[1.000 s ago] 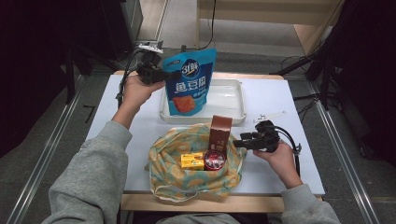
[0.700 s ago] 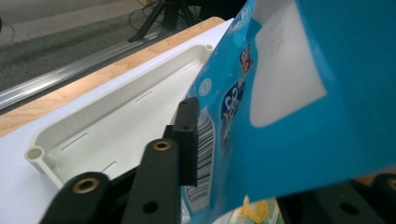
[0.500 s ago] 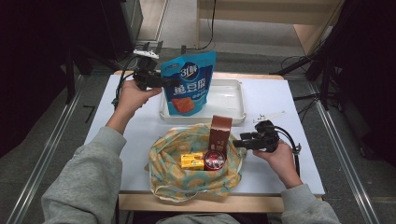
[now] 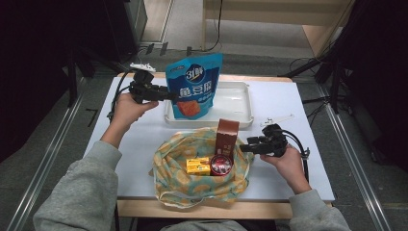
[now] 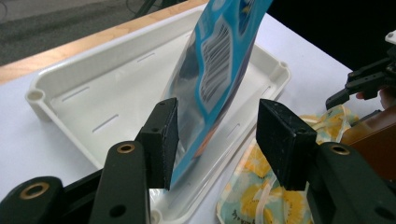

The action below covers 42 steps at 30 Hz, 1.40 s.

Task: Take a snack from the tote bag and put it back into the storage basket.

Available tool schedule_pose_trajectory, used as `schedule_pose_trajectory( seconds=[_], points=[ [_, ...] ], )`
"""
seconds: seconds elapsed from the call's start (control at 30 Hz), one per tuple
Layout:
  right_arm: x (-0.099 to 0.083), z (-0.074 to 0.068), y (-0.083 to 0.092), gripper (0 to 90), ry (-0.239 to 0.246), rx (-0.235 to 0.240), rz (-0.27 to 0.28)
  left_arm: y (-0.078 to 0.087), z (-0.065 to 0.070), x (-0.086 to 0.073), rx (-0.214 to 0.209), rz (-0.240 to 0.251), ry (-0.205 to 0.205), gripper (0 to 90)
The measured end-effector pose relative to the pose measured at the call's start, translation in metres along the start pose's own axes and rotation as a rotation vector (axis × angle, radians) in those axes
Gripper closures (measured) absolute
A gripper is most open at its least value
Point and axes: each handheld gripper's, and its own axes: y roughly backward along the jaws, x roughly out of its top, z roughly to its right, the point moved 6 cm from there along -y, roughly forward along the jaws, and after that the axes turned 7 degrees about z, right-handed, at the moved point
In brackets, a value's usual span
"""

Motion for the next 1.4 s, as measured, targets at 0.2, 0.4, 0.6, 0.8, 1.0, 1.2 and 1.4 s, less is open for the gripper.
schedule_pose_trajectory(
  seconds=[0.2,0.4,0.6,0.8,1.0,1.2,1.4],
  points=[
    [0.001,0.000,-0.001,44.8,0.003,0.003,-0.001,-0.003,-0.004,-0.019,0.009,-0.022,0.026,50.3],
    [0.002,-0.001,-0.003,44.8,0.009,0.006,-0.006,-0.014,-0.007,-0.032,0.019,-0.050,0.028,55.4],
    [0.003,-0.002,-0.004,44.8,0.009,0.009,-0.008,-0.027,-0.011,-0.037,0.052,-0.067,0.032,63.0],
    [0.003,-0.002,-0.004,44.8,0.013,0.010,-0.006,-0.036,-0.013,-0.038,0.093,-0.073,0.031,75.7],
    [0.003,-0.002,-0.004,44.9,0.014,0.009,-0.008,-0.038,-0.013,-0.038,0.120,-0.072,0.021,88.2],
    [0.003,-0.002,-0.003,44.9,0.011,0.008,-0.008,-0.046,-0.010,-0.034,0.132,-0.068,0.040,90.0],
    [0.002,-0.001,-0.003,44.9,0.015,0.009,-0.007,-0.056,-0.010,-0.026,0.154,-0.073,0.061,90.0]
  ],
)
